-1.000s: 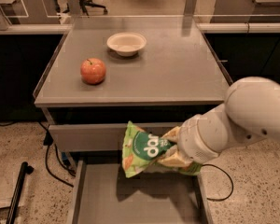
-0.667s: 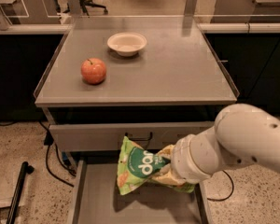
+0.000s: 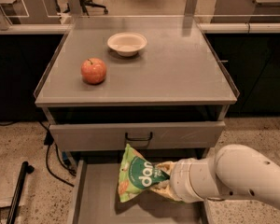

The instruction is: Place green rice chip bag into middle drawer

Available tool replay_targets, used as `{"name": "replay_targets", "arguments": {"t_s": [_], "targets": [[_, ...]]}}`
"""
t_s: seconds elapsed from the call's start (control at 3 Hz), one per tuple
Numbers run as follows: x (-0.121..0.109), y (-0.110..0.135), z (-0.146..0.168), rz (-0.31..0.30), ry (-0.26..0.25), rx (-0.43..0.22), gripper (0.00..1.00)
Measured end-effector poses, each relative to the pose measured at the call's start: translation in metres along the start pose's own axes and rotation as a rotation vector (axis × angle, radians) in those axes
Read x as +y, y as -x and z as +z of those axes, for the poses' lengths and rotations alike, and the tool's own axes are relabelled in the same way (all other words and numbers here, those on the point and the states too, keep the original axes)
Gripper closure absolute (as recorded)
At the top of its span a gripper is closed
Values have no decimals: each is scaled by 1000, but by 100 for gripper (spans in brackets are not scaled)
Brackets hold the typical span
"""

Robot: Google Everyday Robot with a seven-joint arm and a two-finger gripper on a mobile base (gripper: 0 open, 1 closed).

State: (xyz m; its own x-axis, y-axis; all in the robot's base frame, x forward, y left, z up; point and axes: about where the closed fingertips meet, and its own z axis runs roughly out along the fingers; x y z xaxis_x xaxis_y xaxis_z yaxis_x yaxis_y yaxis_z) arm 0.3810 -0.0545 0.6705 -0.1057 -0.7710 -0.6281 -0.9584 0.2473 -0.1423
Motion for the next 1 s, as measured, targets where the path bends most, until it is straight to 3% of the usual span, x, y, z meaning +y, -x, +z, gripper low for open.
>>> {"name": "replay_targets", "arguments": {"t_s": [0.33,0.67,1.0], "targets": [[-6,-19,22,5,14,-63,100],[-11,-39,46,53,87,-120,100],[-13,-43,53,64,92,-116,100]]}}
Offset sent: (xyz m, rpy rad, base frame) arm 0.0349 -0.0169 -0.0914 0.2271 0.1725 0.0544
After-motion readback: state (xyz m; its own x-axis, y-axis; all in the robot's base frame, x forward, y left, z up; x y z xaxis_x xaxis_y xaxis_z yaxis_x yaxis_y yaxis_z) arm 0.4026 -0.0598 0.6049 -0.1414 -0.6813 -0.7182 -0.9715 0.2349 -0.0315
